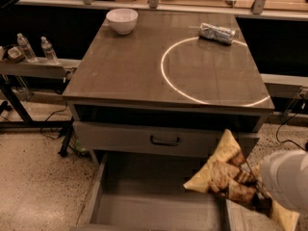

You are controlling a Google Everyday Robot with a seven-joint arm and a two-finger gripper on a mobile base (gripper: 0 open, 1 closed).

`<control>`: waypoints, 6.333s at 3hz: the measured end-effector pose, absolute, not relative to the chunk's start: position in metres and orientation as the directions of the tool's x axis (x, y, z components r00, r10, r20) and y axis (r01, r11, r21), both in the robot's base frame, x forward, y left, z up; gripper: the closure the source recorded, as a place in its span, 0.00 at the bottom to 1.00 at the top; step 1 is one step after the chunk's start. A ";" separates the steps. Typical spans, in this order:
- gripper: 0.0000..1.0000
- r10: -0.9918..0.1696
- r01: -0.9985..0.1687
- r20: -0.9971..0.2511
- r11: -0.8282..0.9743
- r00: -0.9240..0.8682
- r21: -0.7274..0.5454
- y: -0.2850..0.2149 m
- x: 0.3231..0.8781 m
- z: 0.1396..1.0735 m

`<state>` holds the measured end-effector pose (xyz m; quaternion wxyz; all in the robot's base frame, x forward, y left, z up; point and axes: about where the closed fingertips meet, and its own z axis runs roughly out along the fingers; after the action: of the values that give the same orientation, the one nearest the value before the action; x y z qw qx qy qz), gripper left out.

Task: Pick brown chip bag from middle drawer and place on counter

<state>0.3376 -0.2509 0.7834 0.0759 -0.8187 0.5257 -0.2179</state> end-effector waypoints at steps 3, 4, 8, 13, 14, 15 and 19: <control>1.00 -0.849 -0.718 0.356 -0.523 0.390 -0.459 -0.210 0.377 0.860; 1.00 -0.813 -0.661 0.409 -0.577 0.413 -0.480 -0.197 0.414 0.893; 1.00 -0.740 -0.455 0.489 -0.671 0.461 -0.586 -0.150 0.538 1.016; 0.61 -0.739 -0.507 0.278 -0.639 0.614 -0.578 -0.138 0.707 0.953; 0.30 -0.737 -0.512 0.244 -0.631 0.630 -0.583 -0.128 0.713 0.935; 0.07 -0.737 -0.511 0.231 -0.626 0.635 -0.589 -0.123 0.716 0.929; 0.00 -0.940 -0.488 0.132 -0.279 0.314 -0.827 -0.255 0.666 1.096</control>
Offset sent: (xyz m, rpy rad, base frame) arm 0.0158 0.0213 0.0409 -0.0040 -0.0772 0.0521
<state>0.6662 -0.2554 1.0963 0.3496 -0.7313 0.4883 -0.3235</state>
